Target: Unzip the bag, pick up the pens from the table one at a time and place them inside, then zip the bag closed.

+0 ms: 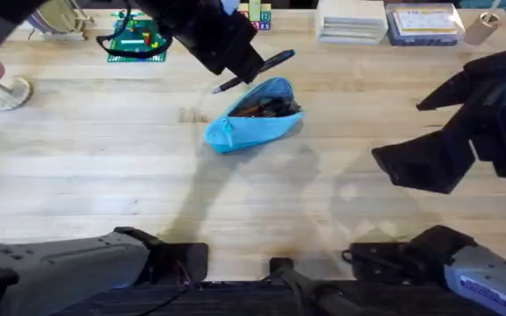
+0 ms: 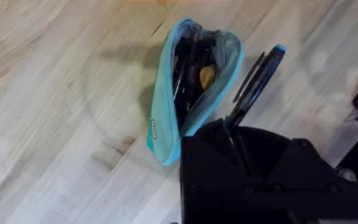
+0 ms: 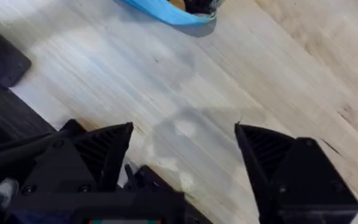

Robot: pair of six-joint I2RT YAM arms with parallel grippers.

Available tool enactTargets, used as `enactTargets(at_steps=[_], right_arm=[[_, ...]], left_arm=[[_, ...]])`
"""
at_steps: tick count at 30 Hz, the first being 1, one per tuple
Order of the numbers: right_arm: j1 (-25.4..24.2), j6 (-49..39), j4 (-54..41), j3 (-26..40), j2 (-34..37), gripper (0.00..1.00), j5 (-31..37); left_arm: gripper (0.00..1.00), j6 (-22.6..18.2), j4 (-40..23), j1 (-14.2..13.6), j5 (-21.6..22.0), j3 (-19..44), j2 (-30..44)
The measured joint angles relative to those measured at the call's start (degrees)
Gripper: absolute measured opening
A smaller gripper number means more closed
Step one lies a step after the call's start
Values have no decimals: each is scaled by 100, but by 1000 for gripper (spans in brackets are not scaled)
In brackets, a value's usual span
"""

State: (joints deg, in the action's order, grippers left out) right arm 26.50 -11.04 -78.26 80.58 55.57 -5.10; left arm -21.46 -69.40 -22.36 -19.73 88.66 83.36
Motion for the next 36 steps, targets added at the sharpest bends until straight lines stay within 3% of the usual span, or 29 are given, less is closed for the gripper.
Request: enactTargets(at_steps=[11,21,36], right_arm=[[0,15,-2,0,-2,997,0],[0,16,-2,0,0,997,0],[0,16,-2,0,0,997,0]], left_arm=[[43,92,480,-403,0,0,905],[43,94,513,-415,151,0,1667],[43,94,579,-415,153,0,1763]])
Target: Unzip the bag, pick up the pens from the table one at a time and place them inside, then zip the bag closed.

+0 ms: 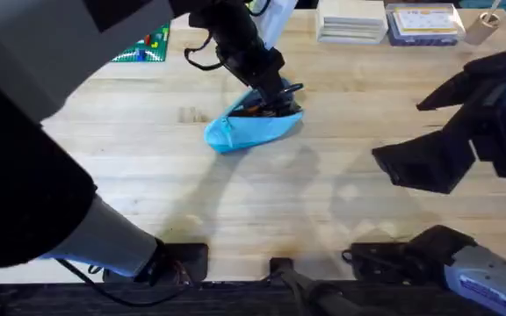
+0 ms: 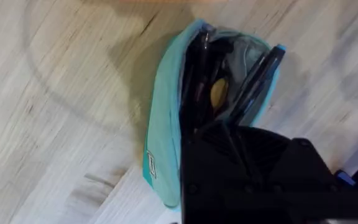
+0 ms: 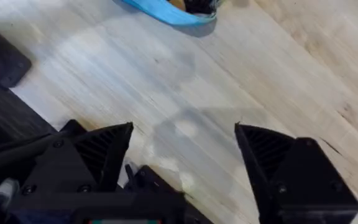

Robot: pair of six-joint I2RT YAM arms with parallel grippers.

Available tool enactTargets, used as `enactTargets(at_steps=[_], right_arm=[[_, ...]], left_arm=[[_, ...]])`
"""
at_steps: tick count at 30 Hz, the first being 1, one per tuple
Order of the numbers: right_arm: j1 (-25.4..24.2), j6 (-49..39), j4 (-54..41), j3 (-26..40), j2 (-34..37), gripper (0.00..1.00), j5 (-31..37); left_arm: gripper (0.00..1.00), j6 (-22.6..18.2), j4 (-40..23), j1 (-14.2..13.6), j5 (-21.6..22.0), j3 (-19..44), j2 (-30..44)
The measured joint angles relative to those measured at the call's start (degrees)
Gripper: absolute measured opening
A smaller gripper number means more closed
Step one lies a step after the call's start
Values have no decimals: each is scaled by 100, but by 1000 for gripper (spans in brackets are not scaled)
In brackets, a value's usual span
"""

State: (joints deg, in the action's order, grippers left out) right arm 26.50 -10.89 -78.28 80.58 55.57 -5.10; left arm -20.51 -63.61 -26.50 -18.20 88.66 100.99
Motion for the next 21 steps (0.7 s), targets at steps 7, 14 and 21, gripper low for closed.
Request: enactTargets(at_steps=[7,14,21], right_arm=[[0,0,0,0,0,998,0],[0,1,0,0,-1,997,0],[0,1,0,0,0,997,0]], left_arm=[[43,0,-11,0,0,0,0],[43,0,-188,0,1,0,80],[44,0,-197,0,2,0,223]])
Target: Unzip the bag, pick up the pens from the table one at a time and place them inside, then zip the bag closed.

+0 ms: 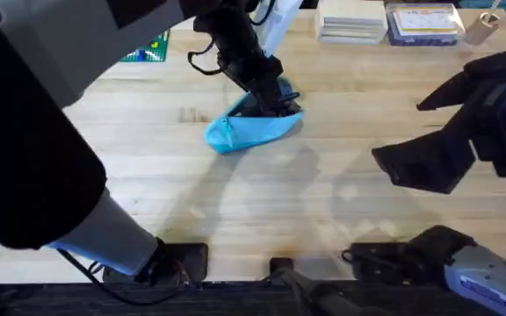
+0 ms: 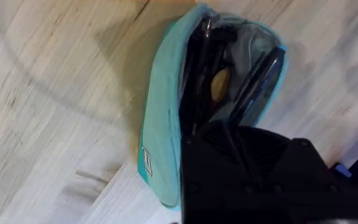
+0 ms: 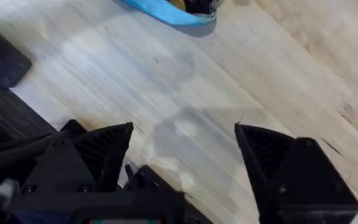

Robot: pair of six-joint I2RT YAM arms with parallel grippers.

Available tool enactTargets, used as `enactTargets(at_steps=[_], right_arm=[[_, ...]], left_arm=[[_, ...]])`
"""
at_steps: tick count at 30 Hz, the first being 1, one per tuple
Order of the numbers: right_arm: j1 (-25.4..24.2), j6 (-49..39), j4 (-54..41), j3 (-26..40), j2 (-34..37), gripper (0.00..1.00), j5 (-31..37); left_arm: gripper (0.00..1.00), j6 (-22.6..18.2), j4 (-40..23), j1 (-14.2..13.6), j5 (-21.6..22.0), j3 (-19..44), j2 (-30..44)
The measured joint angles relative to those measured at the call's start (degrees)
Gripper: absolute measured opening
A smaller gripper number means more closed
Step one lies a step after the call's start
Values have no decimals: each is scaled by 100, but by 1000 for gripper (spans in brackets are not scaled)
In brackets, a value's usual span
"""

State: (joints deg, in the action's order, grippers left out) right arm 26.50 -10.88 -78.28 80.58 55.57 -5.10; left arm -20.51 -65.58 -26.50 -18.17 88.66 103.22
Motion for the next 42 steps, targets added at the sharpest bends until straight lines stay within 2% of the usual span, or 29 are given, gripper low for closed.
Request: enactTargets(at_steps=[23,24,25,29,30,31,42], right_arm=[[0,-2,-28,0,0,998,0],[0,0,-28,0,0,998,0],[0,0,-28,0,0,998,0],[0,0,-28,0,0,998,0],[0,0,-29,0,0,998,0],[0,0,-31,0,0,998,0],[0,0,-33,0,0,997,0]], left_arm=[[44,2,-199,0,22,0,279],[78,-1,-197,0,22,0,279],[166,-9,-195,0,29,0,279],[808,17,-214,0,20,0,279],[934,26,-214,0,15,0,279],[992,39,-216,-7,13,0,279],[993,39,-216,-6,-10,0,279]])
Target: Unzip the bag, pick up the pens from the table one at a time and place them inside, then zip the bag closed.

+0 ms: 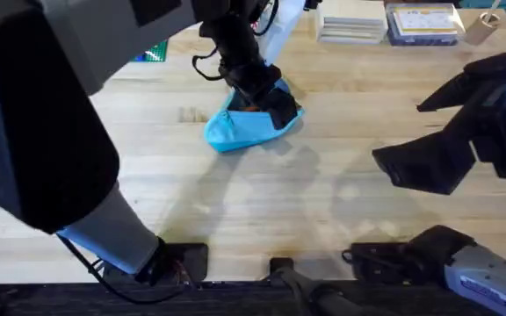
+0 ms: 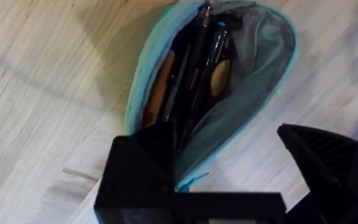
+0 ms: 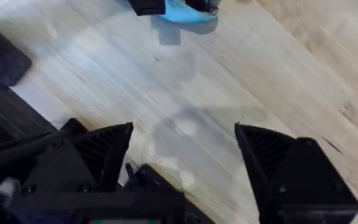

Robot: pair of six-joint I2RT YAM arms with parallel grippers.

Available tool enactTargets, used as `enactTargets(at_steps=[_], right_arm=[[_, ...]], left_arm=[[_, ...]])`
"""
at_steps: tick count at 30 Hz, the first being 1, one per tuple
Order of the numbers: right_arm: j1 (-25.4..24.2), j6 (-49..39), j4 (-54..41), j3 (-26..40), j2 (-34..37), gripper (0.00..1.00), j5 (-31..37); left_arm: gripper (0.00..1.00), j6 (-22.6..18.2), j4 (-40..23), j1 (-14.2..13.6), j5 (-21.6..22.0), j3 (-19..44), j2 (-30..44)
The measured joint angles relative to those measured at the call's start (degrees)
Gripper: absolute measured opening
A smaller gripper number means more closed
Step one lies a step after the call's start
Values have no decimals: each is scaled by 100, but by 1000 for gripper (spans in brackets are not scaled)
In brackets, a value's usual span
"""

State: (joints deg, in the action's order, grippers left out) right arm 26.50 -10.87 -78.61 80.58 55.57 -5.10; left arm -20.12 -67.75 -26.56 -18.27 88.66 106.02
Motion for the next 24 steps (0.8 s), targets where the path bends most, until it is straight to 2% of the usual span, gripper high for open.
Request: enactTargets(at_steps=[6,18,22,24], right_arm=[[0,0,-2,0,0,997,0],[0,0,-4,0,0,997,0],[0,0,-4,0,0,997,0],[0,0,-4,0,0,997,0]], left_arm=[[995,0,9,1,-16,0,-189],[995,2,-1,1,28,0,-1670],[995,71,-44,1,214,0,-2073],[993,213,-118,1,472,0,-2463]])
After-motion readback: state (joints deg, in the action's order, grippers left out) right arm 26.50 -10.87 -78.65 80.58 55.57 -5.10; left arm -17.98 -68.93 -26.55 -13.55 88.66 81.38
